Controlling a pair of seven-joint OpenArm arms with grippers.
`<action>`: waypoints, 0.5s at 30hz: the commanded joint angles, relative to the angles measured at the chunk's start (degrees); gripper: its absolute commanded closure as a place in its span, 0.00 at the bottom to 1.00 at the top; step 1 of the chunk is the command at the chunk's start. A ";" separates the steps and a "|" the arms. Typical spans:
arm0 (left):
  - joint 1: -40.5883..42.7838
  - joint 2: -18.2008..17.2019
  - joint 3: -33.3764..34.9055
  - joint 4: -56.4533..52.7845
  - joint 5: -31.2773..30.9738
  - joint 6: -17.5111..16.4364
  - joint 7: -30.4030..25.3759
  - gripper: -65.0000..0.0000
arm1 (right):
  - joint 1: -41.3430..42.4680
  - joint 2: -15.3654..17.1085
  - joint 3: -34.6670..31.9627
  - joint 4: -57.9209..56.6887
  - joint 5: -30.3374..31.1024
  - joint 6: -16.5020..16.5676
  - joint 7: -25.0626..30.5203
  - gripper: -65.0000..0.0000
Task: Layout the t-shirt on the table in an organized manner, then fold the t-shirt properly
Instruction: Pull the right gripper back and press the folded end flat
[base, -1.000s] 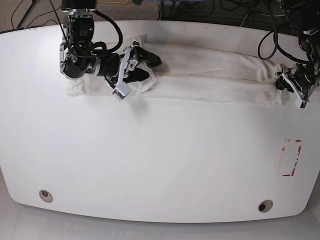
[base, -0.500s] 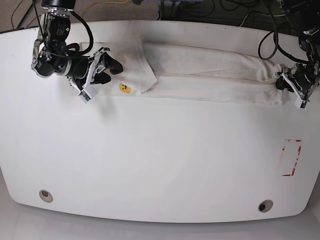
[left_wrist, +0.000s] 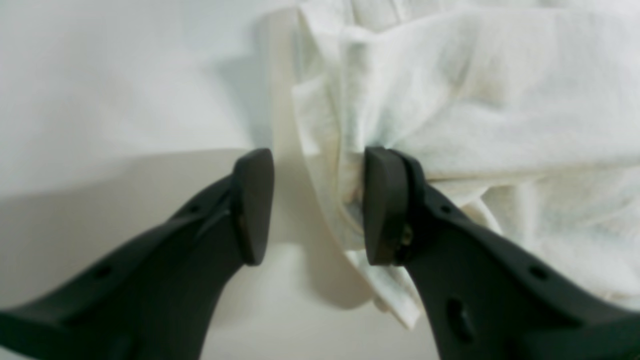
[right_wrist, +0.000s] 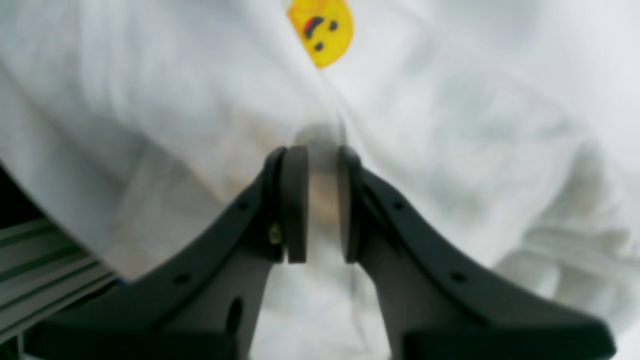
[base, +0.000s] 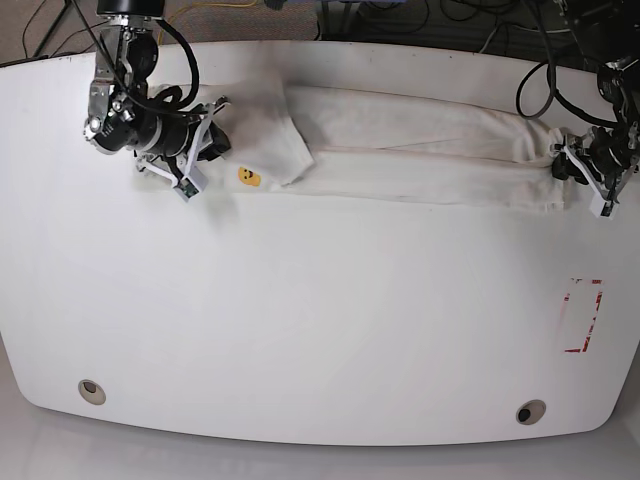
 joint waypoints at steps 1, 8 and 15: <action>0.07 -0.37 -0.28 1.25 1.78 -0.06 2.00 0.59 | 0.44 0.59 -0.67 -2.32 -1.44 0.12 2.61 0.86; 0.07 -0.10 -3.09 4.15 1.78 -0.06 2.79 0.58 | 0.96 0.59 -0.76 -10.32 -4.52 0.12 8.33 0.86; -1.51 -0.10 -6.17 4.24 -1.21 -0.06 4.81 0.58 | 2.98 0.59 -0.76 -16.21 -6.01 0.12 9.47 0.86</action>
